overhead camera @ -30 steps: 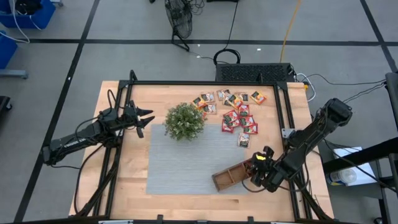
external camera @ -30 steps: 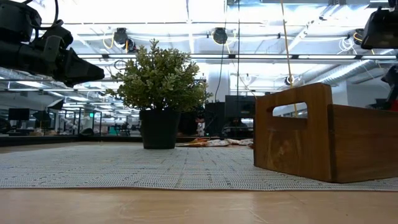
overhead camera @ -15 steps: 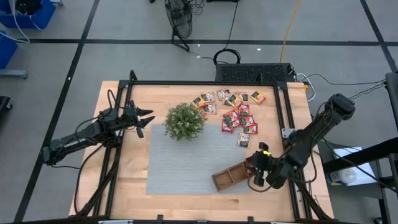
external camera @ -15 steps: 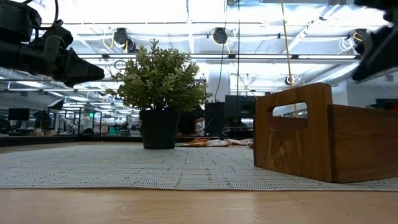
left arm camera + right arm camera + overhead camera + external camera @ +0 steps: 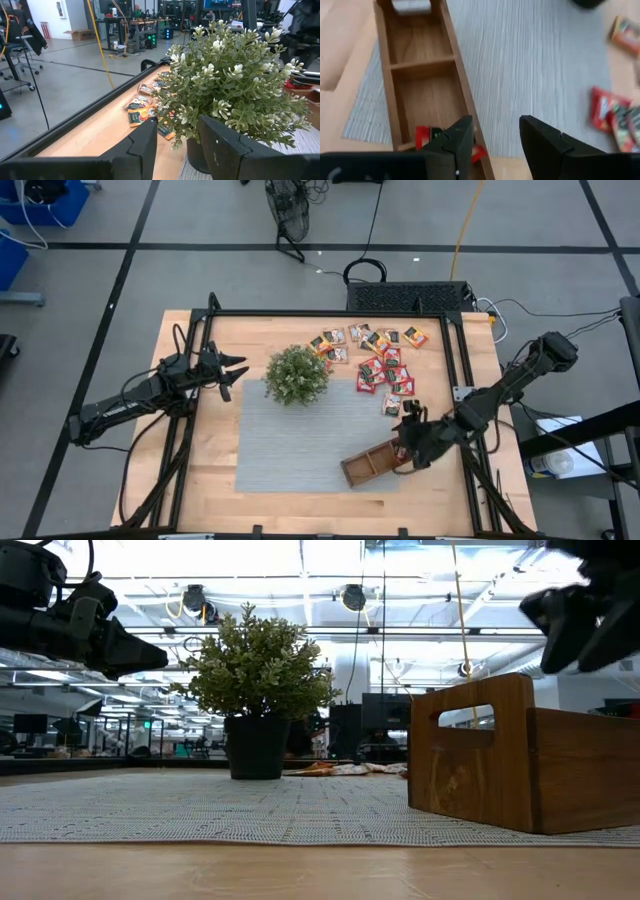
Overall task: Pick & Place Tea
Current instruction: Put the strawberry tea sachet into the brown organizer
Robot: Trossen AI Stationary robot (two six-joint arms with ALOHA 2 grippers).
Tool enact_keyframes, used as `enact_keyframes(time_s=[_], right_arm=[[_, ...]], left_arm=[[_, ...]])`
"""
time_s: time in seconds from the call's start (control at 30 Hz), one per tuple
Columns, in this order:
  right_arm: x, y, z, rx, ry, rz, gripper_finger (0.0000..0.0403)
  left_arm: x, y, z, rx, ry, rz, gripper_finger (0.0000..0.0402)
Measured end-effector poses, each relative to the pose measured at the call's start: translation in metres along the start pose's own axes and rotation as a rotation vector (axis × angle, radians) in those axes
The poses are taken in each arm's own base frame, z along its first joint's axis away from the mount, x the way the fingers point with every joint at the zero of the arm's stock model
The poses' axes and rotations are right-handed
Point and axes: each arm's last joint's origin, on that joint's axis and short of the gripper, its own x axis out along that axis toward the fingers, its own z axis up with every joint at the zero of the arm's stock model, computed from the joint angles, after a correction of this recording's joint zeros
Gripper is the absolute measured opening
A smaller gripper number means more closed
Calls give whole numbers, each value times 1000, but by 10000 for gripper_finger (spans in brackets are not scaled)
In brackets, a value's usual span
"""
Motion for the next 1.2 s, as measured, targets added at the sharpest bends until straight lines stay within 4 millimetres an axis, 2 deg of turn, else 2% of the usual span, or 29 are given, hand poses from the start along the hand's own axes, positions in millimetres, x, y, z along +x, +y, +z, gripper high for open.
enact_keyframes(time_s=[0.27, 0.5, 0.77, 1.2], right_arm=[[7, -11, 2, 78, 75, 141, 143], [9, -16, -1, 76, 109, 120, 142], [25, -16, -21, 95, 100, 119, 141], [25, -14, -22, 95, 99, 175, 141]], left_arm=[[0, 0, 0, 0, 0, 0, 147], [0, 0, 0, 0, -1, 0, 147], [0, 0, 0, 0, 0, 0, 147], [0, 0, 0, 0, 0, 0, 147]])
